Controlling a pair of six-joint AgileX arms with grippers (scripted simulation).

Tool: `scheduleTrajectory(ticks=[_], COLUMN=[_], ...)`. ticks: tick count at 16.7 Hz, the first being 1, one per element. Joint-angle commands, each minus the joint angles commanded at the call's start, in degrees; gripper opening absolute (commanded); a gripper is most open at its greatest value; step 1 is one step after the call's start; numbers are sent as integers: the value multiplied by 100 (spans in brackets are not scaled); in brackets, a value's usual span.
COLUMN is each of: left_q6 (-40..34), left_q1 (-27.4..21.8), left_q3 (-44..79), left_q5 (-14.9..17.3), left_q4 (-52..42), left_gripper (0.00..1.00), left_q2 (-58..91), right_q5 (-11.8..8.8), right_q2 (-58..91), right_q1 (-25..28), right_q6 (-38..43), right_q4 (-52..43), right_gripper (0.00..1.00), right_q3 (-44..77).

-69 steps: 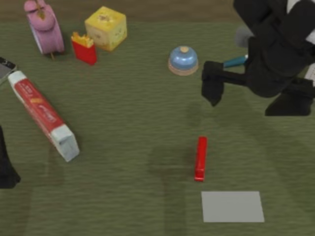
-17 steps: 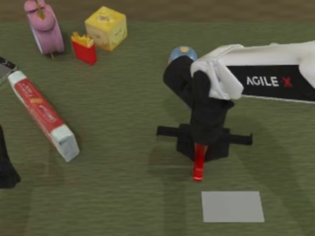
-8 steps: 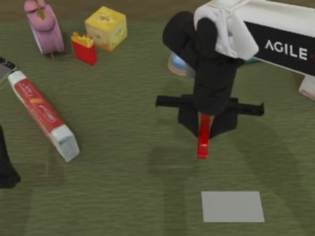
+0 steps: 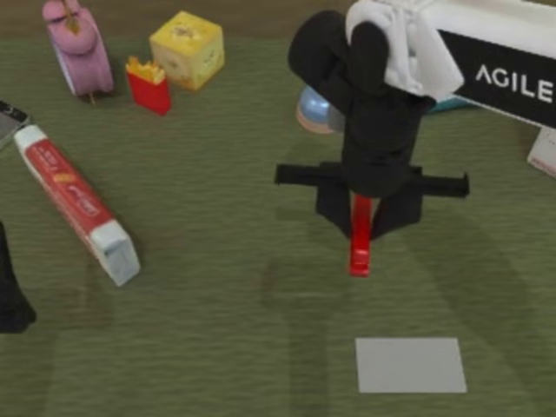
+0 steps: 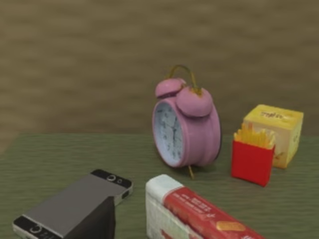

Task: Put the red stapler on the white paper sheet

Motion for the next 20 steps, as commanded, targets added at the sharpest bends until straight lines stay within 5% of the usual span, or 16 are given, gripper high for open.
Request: scheduleTrajectory(ticks=[6, 16, 20], left_q6=[0, 0, 0], left_q1=[0, 0, 0], left_q3=[0, 0, 0], left_q5=[0, 0, 0], left_q4=[0, 0, 0], left_gripper=[100, 100, 100], left_q2=[0, 0, 0], right_q5=[-4, -18, -21], right_q2=[-392, -1591, -2100], right_q1=[94, 233, 251], right_q6=[-1914, -7434, -8931], right_q4=[27, 140, 286], right_gripper=[0, 0, 0], right_q3=[-461, -2083, -2581])
